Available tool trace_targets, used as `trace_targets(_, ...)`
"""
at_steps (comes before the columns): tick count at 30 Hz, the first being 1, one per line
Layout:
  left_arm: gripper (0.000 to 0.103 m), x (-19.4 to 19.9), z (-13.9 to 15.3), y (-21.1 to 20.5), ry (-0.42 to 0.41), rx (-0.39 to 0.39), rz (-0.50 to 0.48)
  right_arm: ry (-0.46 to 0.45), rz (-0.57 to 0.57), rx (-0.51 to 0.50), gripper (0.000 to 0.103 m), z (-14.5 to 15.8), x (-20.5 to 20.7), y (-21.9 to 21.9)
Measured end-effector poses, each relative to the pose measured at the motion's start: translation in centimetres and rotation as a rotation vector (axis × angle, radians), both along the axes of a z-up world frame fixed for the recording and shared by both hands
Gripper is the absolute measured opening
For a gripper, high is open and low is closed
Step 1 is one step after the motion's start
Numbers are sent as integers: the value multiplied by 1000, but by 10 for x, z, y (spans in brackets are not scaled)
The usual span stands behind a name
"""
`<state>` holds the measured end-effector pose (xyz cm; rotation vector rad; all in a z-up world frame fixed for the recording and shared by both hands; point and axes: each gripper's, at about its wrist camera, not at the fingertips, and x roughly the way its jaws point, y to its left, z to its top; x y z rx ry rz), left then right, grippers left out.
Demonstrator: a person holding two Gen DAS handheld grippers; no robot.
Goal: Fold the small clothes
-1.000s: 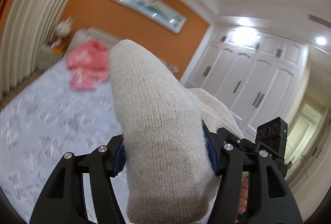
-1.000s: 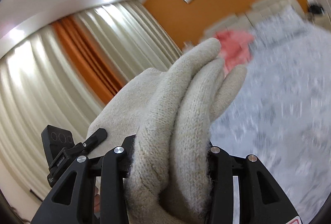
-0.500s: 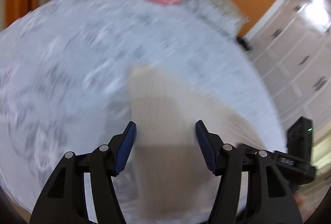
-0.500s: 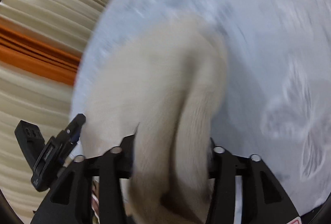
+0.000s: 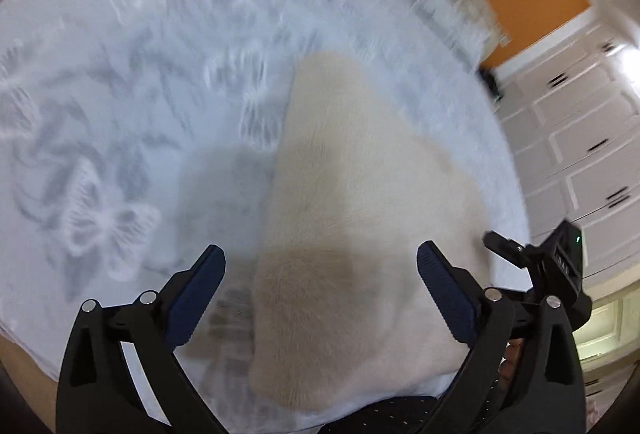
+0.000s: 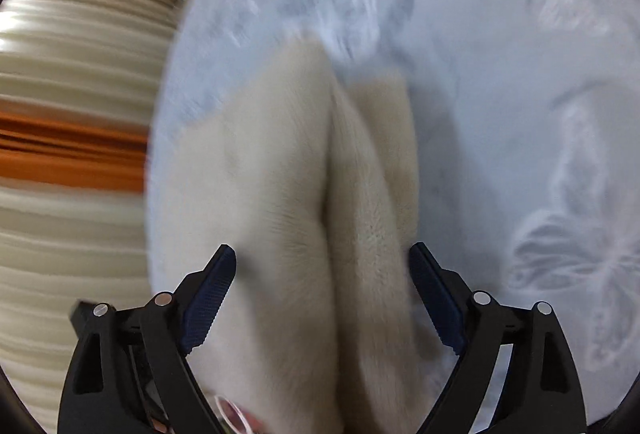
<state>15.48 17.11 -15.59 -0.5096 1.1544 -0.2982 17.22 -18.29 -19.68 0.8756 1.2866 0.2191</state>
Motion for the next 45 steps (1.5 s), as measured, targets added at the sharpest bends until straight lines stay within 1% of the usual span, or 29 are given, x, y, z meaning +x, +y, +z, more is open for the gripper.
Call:
trace_targets(1,75,5,-10,-3,46,-17,3,-32,7,-21,42,9,1,5)
trace_targets(2,63,7,-13,-4,65,-87,9,-107,23,-41,38,29,1,10)
trace_targets(3,60,8,-9,-4,63,-93,31,-166,42,-44,36,46,1,13)
trace_targets(5,48,8,17,-6,-24,-98,19,-303,77,-94,36,91,1,20)
trace_targets(6,47,7,31,-7,-70,-101,7,-339,73,-94,36,103,-1,19)
trace_targets(8,46,5,62,-4,-168,-114,5,-388,49,-86,37,114,3,15)
trace_targets(9,46,6,71,-1,-198,-128,13,-378,40,-88,42,109,9,13)
trace_targets(11,54,13,76,4,-219,-139,31,-289,45,-130,53,76,20,10)
trace_targets(13,57,21,61,1,-197,-64,28,-151,69,-218,54,42,30,8)
trace_targets(14,55,24,45,-2,-157,2,32,-99,44,-237,54,33,28,2)
trace_targets(16,55,24,19,-1,-66,72,59,-167,-28,-150,54,47,12,-12)
trace_targets(17,55,16,14,3,-58,31,71,-202,-42,-154,55,61,1,-16)
trace_targets(18,56,6,17,9,-81,-8,91,-222,-43,-155,57,69,-7,-17)
trace_targets(20,73,-8,21,13,-100,10,113,-282,-36,-144,57,86,-28,-15)
trace_targets(22,74,-21,23,12,-104,23,112,-341,12,-162,57,98,-42,-5)
trace_targets(24,74,-32,25,8,-103,39,104,-372,110,-228,46,101,-48,16)
trace_targets(25,74,-37,31,4,-126,47,95,-358,184,-271,41,95,-48,31)
trace_targets(28,74,-47,47,-13,-217,105,62,-239,264,-337,16,58,-38,50)
trace_targets(29,74,-44,47,-20,-223,129,38,-174,260,-317,3,39,-34,48)
trace_targets(30,74,-39,42,-28,-208,165,14,-140,230,-278,3,34,-32,44)
trace_targets(31,74,-32,28,-39,-146,226,-23,-137,204,-260,3,38,-34,41)
trace_targets(32,70,-27,17,-42,-106,262,-34,-165,187,-256,6,52,-36,39)
trace_targets(34,63,-23,-1,-42,-26,329,-33,-242,219,-316,6,77,-42,44)
trace_targets(36,63,-27,5,-31,-44,269,7,-251,270,-376,6,81,-45,50)
trace_targets(37,63,-29,8,-27,-48,257,26,-230,282,-395,6,73,-42,52)
trace_targets(38,62,-30,8,-25,-46,260,30,-171,308,-422,5,51,-39,54)
trace_targets(40,62,-30,5,-26,-32,283,27,-110,323,-415,0,31,-38,55)
trace_targets(43,62,-37,14,-29,-30,284,29,-145,256,-379,0,51,-46,51)
trace_targets(45,64,-45,30,-34,-83,314,15,-199,251,-392,4,73,-54,52)
